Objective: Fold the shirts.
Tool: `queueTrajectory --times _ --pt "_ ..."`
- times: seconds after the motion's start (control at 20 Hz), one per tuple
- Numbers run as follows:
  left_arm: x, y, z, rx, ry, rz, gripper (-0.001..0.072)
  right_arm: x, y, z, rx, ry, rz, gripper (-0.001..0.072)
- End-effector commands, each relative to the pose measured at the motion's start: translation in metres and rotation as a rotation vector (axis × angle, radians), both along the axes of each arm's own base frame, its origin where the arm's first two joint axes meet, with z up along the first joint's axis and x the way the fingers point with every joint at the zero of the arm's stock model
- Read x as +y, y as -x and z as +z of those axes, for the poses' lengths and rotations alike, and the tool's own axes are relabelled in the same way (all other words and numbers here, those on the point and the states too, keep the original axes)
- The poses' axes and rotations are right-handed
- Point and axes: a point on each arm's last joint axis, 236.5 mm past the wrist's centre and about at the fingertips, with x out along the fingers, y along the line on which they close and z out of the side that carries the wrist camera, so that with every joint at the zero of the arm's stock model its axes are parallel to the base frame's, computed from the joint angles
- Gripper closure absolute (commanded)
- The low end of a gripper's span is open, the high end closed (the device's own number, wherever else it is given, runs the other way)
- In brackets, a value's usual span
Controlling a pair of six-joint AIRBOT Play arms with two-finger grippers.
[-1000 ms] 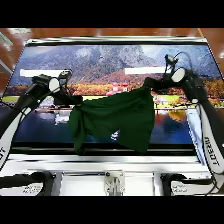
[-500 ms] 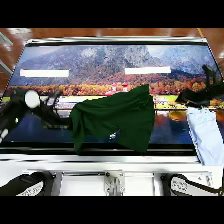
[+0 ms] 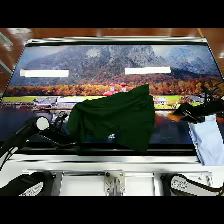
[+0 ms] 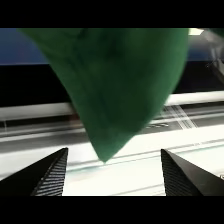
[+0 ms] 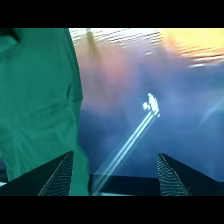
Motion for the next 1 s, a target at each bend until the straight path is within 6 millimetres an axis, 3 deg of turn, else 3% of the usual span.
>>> queueTrajectory --times 0.0,0.05,0.1,0.3,0.7,0.8,0.9,0.95 --pt "-0.011 0.003 -0.018 0.024 0.001 0.009 0.0003 0.003 -0.004 -0.008 -0.002 -0.031 -0.039 0.0077" --pt "-0.017 0.001 -0.022 0.019 0.009 0.012 0.0006 0.007 -0.005 -0.010 0.001 -0.050 -0.048 0.0078" --pt "-0.023 0.000 -0.025 0.018 0.017 0.016 0.0105 0.009 -0.005 -0.015 0.007 -0.064 -0.056 0.0077" --pt "-0.027 -0.006 -0.033 0.011 0.011 0.044 0.0662 0.039 0.001 -0.045 0.088 -0.102 0.013 0.0077" --pt "-0.016 -0.019 -0.004 -0.112 -0.011 -0.027 0.0657 0.112 -0.018 -0.097 0.122 -0.135 0.105 0.0080" --pt "-0.016 -0.023 0.004 -0.145 -0.008 -0.031 0.0657 0.123 -0.030 -0.099 0.099 -0.179 0.057 0.0287" --pt "-0.015 -0.036 0.016 -0.203 -0.017 -0.047 0.0656 0.126 -0.040 -0.095 0.071 -0.202 0.021 0.0608" --pt "-0.013 -0.047 0.024 -0.243 -0.029 -0.060 0.0657 0.128 -0.045 -0.090 0.054 -0.216 0.018 0.0640"
